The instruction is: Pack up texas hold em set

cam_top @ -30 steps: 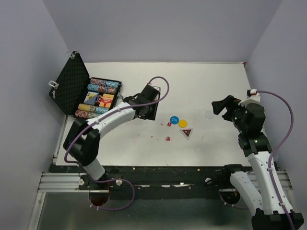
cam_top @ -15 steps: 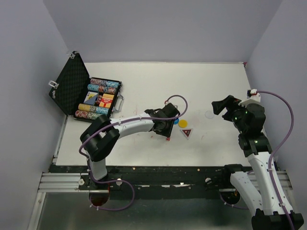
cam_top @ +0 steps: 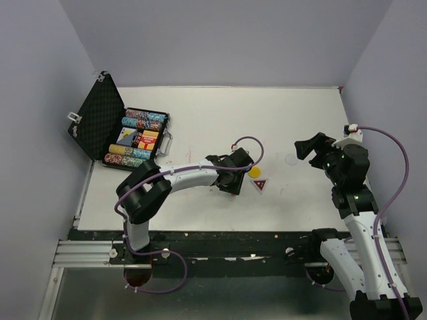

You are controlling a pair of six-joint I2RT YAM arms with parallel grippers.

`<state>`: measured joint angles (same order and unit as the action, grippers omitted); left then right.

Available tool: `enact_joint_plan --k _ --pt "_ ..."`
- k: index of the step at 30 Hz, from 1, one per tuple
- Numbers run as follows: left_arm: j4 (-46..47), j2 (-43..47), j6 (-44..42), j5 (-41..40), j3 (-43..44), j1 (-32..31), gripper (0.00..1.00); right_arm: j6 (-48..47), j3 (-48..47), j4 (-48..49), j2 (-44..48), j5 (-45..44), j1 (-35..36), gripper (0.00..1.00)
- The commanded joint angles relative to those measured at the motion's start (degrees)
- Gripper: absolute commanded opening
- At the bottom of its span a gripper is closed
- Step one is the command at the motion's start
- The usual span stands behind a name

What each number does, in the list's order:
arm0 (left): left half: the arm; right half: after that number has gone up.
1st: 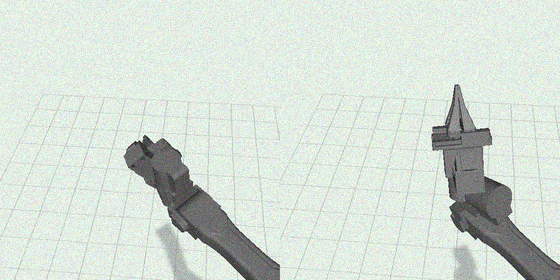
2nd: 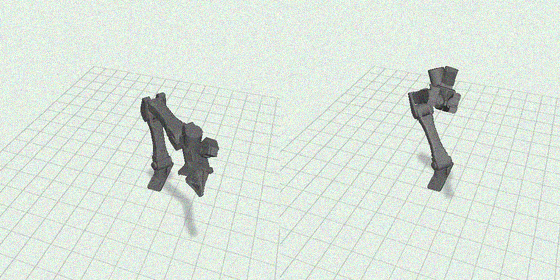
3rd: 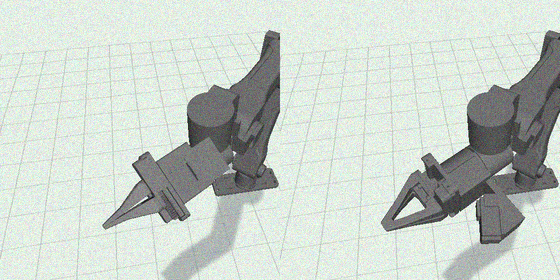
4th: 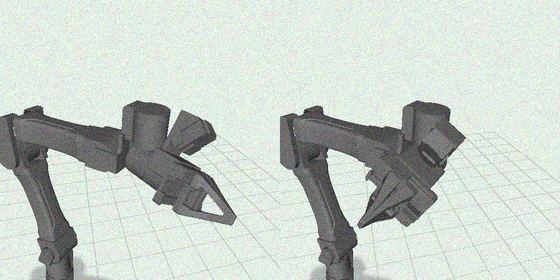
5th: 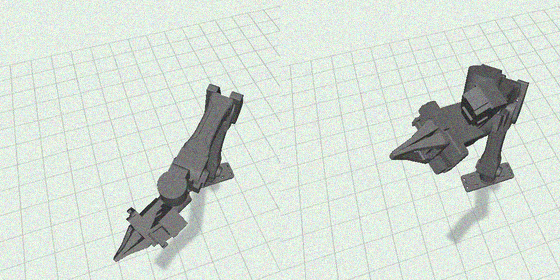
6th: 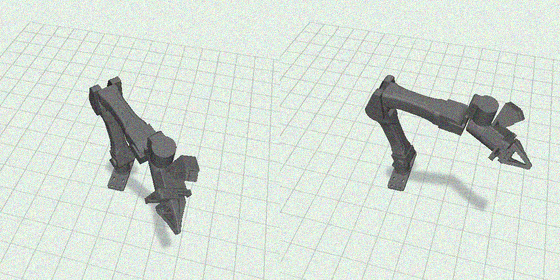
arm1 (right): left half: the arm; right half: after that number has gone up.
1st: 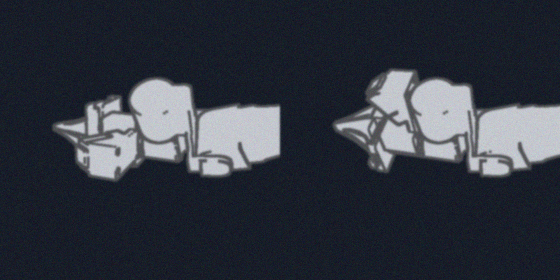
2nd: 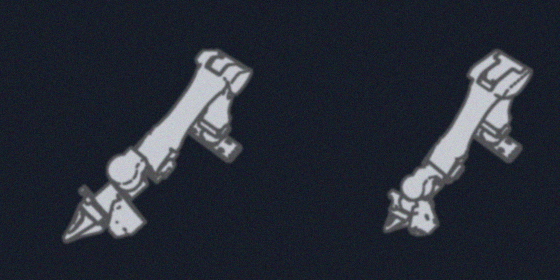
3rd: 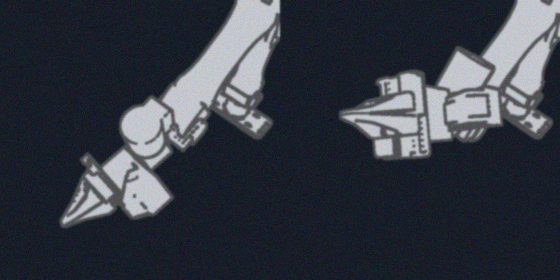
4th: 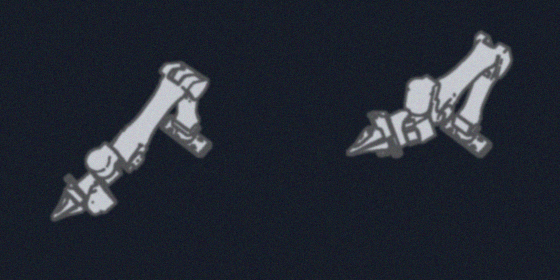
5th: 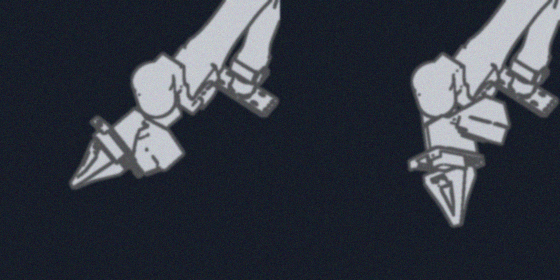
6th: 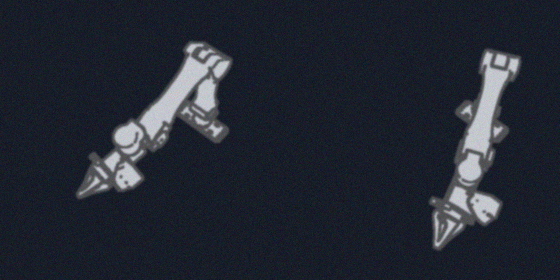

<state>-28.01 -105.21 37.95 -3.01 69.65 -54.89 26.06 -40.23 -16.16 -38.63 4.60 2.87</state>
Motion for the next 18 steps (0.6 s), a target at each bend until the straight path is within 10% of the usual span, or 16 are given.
enact_joint_plan --k 1,18 --pt "-0.03 -0.87 0.98 -1.13 1.37 -0.65 0.43 -0.23 -0.55 -0.45 0.57 1.02 -0.33 0.94" --pt "-0.29 -2.02 0.54 -2.44 1.54 -1.00 0.28 -0.14 -0.38 -0.54 0.66 1.02 -0.33 0.94"
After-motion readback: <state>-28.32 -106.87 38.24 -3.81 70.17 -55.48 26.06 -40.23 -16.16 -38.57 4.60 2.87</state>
